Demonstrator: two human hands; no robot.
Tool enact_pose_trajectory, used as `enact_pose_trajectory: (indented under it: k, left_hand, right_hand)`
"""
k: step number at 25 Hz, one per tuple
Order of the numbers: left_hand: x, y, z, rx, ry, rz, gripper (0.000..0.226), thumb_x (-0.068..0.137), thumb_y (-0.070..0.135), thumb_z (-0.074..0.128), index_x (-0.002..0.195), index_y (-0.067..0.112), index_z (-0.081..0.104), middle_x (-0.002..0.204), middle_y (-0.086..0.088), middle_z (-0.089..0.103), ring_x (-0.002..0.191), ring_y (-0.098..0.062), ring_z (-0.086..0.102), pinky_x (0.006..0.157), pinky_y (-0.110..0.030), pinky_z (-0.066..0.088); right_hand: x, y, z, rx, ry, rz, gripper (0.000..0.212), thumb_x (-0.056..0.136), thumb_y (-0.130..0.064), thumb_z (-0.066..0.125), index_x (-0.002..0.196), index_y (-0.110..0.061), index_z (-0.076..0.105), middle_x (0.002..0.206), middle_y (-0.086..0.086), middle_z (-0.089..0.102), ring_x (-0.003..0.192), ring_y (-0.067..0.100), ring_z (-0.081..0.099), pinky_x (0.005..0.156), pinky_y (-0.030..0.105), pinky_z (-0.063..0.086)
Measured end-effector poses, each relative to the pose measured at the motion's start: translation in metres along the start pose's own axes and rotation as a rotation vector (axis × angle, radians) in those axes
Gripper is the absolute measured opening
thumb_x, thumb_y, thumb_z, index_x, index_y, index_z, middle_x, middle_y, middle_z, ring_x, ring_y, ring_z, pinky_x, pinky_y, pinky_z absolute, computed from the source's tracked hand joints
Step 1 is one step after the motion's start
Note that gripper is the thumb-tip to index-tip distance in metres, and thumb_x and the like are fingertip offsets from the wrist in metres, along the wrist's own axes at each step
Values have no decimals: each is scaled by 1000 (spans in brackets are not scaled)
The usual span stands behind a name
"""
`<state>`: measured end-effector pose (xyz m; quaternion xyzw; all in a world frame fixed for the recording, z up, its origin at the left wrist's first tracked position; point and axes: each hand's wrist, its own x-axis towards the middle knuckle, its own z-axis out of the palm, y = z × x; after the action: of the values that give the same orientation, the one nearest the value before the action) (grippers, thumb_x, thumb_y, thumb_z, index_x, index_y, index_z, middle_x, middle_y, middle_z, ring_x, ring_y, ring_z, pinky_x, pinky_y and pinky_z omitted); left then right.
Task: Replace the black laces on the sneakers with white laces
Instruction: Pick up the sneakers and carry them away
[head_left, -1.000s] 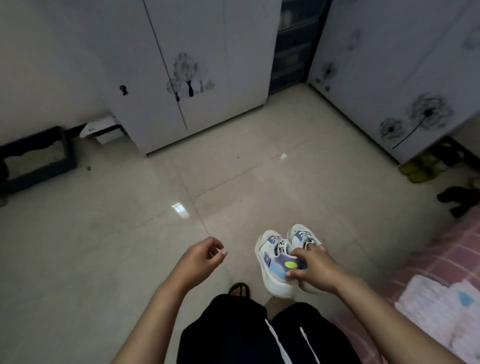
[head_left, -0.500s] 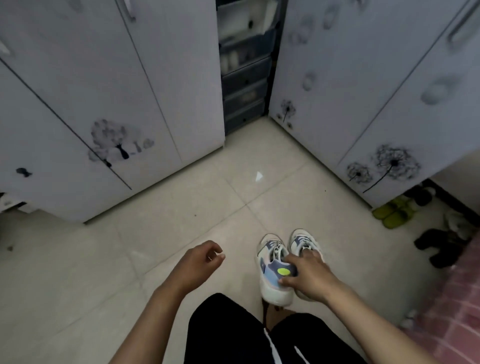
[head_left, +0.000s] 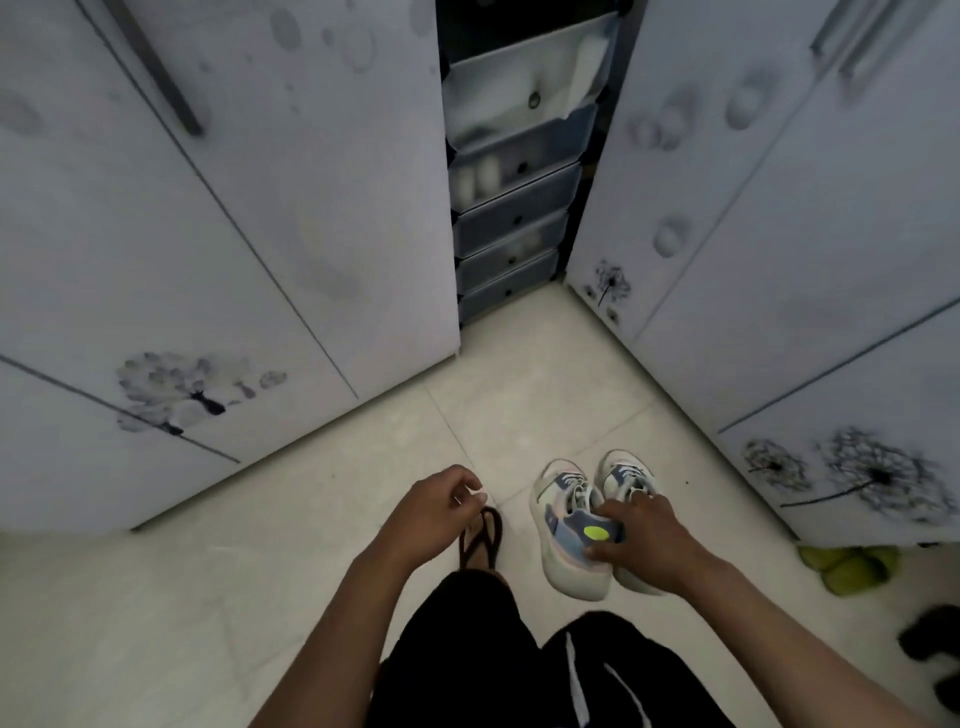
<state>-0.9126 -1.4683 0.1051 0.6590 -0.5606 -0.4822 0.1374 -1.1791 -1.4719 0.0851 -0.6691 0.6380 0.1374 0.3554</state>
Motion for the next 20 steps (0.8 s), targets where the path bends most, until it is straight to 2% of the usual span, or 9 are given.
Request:
enact_pose_trajectory:
  k: [1, 4, 6, 8, 11, 13, 15, 17, 20]
  left_hand:
    - [32, 8, -13, 2, 1, 4, 4, 90, 29, 60, 92, 26, 60, 85, 8, 63, 78, -7, 56, 74, -22, 44]
    - [107, 33, -47, 61, -11, 19, 9, 91, 29, 58, 96, 22, 61, 89, 7, 63, 81, -8, 56, 75, -22, 42]
    - [153, 48, -65, 103, -38, -5, 11, 91, 30, 58, 96, 22, 62, 89, 7, 63, 83, -10, 57, 76, -23, 43]
    - [190, 64, -77, 104, -41, -32, 8, 91, 31, 58, 95, 24, 61, 89, 8, 64, 83, -8, 58, 77, -23, 44]
    - [252, 86, -79, 72, 10, -89, 5, 91, 31, 58, 94, 27, 60, 88, 9, 64, 83, -8, 58, 77, -23, 44]
    - [294, 100, -69, 44, 53, -141, 4, 91, 31, 58, 92, 27, 59, 88, 9, 64, 83, -9, 58, 76, -23, 44]
    - [344, 118, -44, -22, 108, -182, 3, 90, 29, 60, 88, 28, 59, 85, 9, 64, 79, -9, 58, 74, -22, 44]
    - [393, 146, -11, -152, 164, -244, 8, 89, 26, 62, 83, 29, 59, 81, 6, 65, 74, -10, 58, 72, -23, 44]
    - [462, 177, 22, -364, 244, -333, 9, 88, 21, 63, 80, 26, 62, 80, -2, 68, 72, -15, 61, 71, -28, 48]
  right_hand:
    - [26, -4, -19, -6, 1, 3, 64, 68, -70, 58, 121, -34, 55, 106, 5, 44, 119, 27, 39, 91, 32, 38]
    - [89, -13, -77, -3, 41, 2, 58, 76, -57, 65, 128, -32, 53, 122, 10, 44, 126, 28, 33, 100, 32, 36]
    - [127, -12, -117, -18, 24, 4, 59, 78, -55, 65, 130, -32, 50, 128, 10, 42, 128, 29, 30, 102, 32, 35]
    - [162, -8, -153, -17, -6, -16, 65, 74, -64, 62, 129, -33, 50, 126, 10, 43, 126, 29, 32, 101, 33, 35]
    - [227, 7, -205, -52, -77, -85, 91, 50, -84, 38, 126, -35, 52, 123, 10, 48, 124, 28, 38, 95, 31, 35]
    - [274, 19, -236, -94, -130, -121, 81, 60, -77, 49, 127, -33, 51, 127, 12, 46, 124, 28, 38, 94, 29, 36]
    - [325, 41, -269, -174, -170, -190, 60, 77, -59, 61, 127, -29, 51, 129, 14, 44, 124, 29, 37, 96, 30, 38]
    - [374, 66, -303, -278, -216, -254, 50, 81, -52, 61, 121, -22, 52, 127, 15, 43, 122, 31, 38, 92, 32, 39]
    - [434, 94, -339, -407, -236, -352, 46, 82, -49, 59, 116, -20, 52, 128, 15, 42, 121, 30, 38, 89, 32, 38]
